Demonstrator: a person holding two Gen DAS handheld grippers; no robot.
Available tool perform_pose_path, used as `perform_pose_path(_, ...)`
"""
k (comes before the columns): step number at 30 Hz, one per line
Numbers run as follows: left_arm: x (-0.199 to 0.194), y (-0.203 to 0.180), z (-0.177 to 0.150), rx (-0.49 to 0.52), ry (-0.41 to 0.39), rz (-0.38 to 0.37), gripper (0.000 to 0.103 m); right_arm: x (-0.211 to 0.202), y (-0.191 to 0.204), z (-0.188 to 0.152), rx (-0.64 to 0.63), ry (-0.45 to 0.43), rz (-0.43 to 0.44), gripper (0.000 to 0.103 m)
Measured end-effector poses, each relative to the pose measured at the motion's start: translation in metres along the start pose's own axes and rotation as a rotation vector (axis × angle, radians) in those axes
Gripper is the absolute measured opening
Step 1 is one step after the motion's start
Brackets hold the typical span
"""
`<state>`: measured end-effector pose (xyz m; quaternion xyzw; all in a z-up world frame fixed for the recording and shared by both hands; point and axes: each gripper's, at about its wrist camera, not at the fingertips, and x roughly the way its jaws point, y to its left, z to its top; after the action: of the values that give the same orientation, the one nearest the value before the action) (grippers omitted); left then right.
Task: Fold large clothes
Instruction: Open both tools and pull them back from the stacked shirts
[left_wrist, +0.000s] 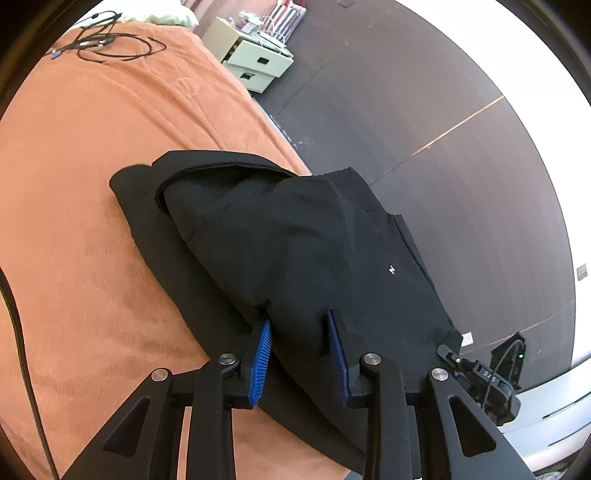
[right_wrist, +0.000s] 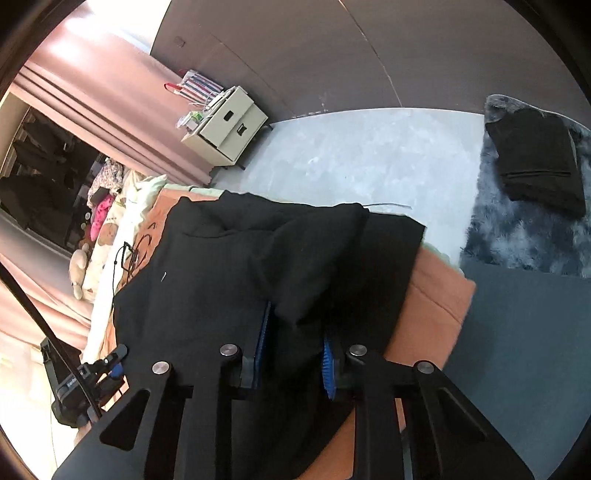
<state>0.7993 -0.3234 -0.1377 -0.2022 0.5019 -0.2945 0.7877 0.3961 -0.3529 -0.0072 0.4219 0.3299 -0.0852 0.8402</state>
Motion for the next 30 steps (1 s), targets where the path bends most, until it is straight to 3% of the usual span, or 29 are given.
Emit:
perform_pose_path(7, 0.002, -0.001, 0.009, -0.015, 0.022, 0.036, 0.032, 0.007, 0.017, -0.005, -0.018, 0.017, -0.041, 0.024)
perform_pose_path(10, -0.010, -0.003, 0.004, -0.010, 0.026, 0.053, 0.032, -0.002, 0.025, -0.007, -0.011, 0.023, -0.065, 0.039)
perform_pose_path(12, -0.022, -0.005, 0.000, -0.015, 0.019, 0.054, 0.032, -0.016, 0.029, -0.010, -0.013, 0.010, -0.064, 0.062)
perform_pose_path(13, -0.028, -0.007, -0.002, -0.014, 0.016, 0.052, 0.033, -0.025, 0.032, -0.013, -0.023, -0.002, -0.060, 0.065)
perform_pose_path(17, -0.062, -0.022, -0.010, 0.022, -0.013, 0.065, 0.051, -0.057, 0.042, -0.027, -0.077, -0.021, -0.048, 0.066)
perform_pose_path(20, -0.092, -0.037, -0.023, 0.051, -0.040, 0.076, 0.067, -0.084, 0.049, -0.041, -0.113, -0.032, -0.047, 0.081)
perform_pose_path(25, -0.141, -0.060, -0.047, 0.089, -0.068, 0.089, 0.084, -0.124, 0.053, -0.062, -0.177, -0.044, -0.047, 0.085)
perform_pose_path(28, -0.172, -0.070, -0.061, 0.110, -0.110, 0.112, 0.097, -0.148, 0.061, -0.079, -0.218, -0.066, -0.064, 0.101)
perform_pose_path(30, -0.198, -0.077, -0.074, 0.121, -0.153, 0.113, 0.103, -0.160, 0.066, -0.090, -0.246, -0.076, -0.072, 0.103)
